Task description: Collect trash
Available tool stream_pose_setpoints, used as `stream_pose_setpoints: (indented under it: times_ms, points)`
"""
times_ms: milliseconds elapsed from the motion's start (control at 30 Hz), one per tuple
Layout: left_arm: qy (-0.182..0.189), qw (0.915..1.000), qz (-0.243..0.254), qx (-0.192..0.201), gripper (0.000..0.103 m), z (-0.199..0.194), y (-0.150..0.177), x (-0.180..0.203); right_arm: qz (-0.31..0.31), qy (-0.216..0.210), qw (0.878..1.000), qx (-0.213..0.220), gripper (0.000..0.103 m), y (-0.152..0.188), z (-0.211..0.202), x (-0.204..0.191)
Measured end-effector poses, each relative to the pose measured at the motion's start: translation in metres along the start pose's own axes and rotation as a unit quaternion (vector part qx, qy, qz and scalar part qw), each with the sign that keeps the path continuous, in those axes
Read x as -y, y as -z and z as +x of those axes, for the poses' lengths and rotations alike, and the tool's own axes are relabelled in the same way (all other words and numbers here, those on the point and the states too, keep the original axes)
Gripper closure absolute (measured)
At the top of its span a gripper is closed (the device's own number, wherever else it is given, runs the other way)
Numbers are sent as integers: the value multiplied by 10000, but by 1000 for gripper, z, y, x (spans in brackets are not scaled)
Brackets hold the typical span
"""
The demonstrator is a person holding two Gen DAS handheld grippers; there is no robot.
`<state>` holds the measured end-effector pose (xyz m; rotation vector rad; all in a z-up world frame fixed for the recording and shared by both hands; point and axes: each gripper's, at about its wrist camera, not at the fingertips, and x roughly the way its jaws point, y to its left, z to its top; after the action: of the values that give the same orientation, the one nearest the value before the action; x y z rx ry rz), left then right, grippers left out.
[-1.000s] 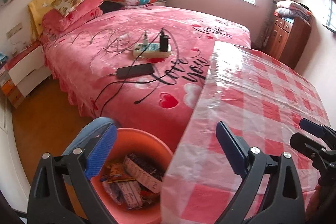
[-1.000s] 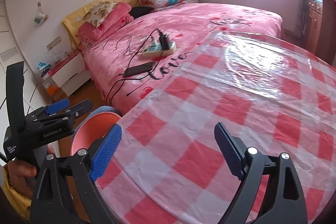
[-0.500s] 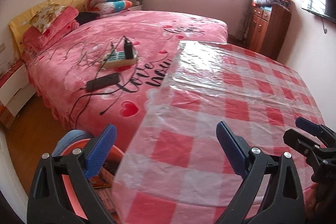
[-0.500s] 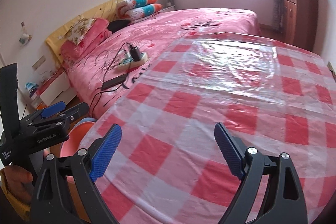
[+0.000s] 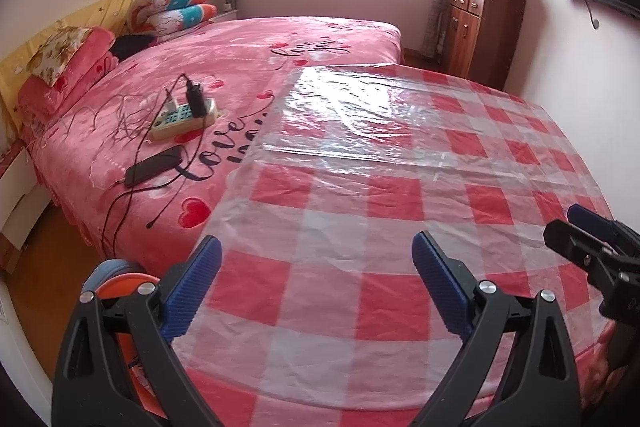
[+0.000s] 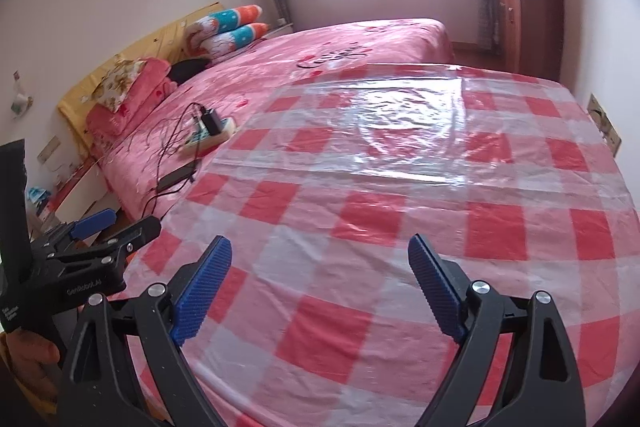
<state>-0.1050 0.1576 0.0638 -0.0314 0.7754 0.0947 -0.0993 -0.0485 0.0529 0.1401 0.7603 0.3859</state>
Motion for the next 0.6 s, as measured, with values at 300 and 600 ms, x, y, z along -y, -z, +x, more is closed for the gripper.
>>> stream_pose_setpoints:
  times_ms: [300,600]
  points:
    - [164,9994,302,-79,7,8,-1,37,54,469,9987,168,14,6,-12,33]
    - [312,9978,567,-165,7,18,-2,73,352,701,9966,254,14,10,-20,70]
